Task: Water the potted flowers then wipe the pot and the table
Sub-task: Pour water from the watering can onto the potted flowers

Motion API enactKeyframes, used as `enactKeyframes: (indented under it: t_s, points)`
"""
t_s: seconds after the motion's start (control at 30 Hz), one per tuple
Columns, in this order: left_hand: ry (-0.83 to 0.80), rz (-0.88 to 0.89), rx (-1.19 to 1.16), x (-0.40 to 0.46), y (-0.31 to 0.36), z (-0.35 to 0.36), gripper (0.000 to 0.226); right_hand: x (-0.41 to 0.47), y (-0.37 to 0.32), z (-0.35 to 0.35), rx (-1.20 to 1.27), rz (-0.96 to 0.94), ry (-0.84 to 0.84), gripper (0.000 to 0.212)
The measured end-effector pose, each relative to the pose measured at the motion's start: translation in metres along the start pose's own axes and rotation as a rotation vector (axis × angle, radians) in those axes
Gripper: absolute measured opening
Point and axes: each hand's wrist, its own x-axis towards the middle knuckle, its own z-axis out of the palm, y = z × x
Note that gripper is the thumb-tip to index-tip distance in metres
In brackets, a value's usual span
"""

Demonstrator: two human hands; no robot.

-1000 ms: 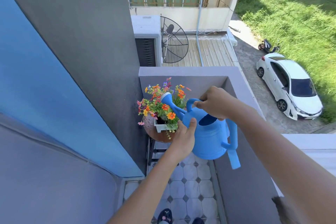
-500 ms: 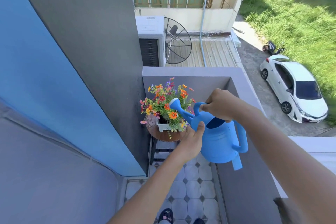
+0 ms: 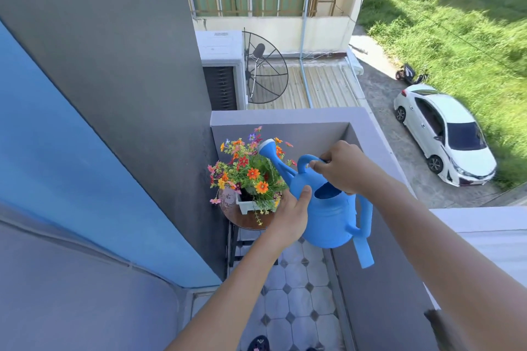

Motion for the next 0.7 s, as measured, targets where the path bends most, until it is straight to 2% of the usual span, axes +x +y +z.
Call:
enactKeyframes:
  t_s: [0.2, 0.5, 0.7]
  points:
    - [0.032, 0.037, 0.000, 0.014, 0.003, -0.018, 0.038, 0.010, -0.010, 0.002, 0.044, -0.033, 0.035, 0.045]
    - [0.072, 0.054, -0.002, 0.023, -0.002, -0.038, 0.043, 0.027, -0.019, 0.017, 0.127, -0.061, 0.055, 0.046]
    - [0.112, 0.091, 0.044, 0.040, -0.007, -0.043, 0.050, 0.027, -0.007, 0.032, 0.371, 0.024, 0.079, 0.036]
